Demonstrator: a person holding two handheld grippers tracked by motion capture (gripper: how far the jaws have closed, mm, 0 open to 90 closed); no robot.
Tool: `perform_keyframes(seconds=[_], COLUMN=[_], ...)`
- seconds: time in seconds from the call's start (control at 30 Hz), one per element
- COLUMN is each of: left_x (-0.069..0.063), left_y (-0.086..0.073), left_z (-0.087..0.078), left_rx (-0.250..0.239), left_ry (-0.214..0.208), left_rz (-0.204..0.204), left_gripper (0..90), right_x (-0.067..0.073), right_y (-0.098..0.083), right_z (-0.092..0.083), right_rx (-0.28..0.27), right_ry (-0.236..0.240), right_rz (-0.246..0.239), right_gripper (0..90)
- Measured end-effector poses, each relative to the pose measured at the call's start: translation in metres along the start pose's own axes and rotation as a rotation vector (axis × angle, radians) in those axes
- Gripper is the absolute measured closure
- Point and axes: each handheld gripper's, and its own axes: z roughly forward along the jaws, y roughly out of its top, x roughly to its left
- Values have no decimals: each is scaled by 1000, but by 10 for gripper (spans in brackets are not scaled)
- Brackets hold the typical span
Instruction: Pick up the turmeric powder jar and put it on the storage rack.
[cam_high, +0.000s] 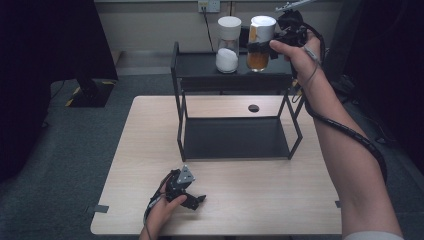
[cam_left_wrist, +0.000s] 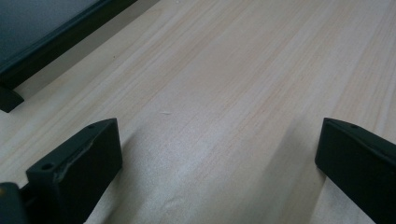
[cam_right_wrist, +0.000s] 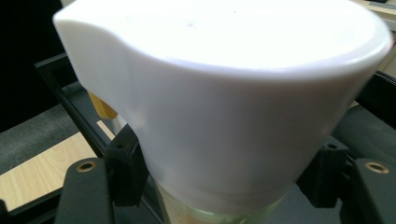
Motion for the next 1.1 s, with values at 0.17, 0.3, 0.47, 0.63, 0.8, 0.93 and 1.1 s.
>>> perform_keyframes(seconds=[0.17, 0.3, 0.47, 0.63, 0.8, 0.93, 1.1], left_x=[0, 0, 0, 0, 0, 0, 0], left_y=[0, 0, 0, 0, 0, 0, 0], left_z=[0, 0, 0, 0, 0, 0, 0], left_rx=[0, 0, 0, 0, 0, 0, 0], left_ry=[0, 0, 0, 0, 0, 0, 0], left_rz=[0, 0, 0, 0, 0, 0, 0], left_gripper=[0, 0, 0, 0, 0, 0, 0], right_x=[-3, -3, -6, -4, -4, -3, -2], right_y=[-2, -4, -10, -10, -10, -9, -10], right_z=[5, 9, 10, 10, 10, 10, 11], right_rx=[-3, 5, -13, -13, -8, -7, 9], right_ry=[7, 1, 11, 8, 7, 7, -9], right_rz=[-1, -11, -5, -25, -20, -8, 6], right_gripper=[304, 304, 303, 301, 299, 286, 151])
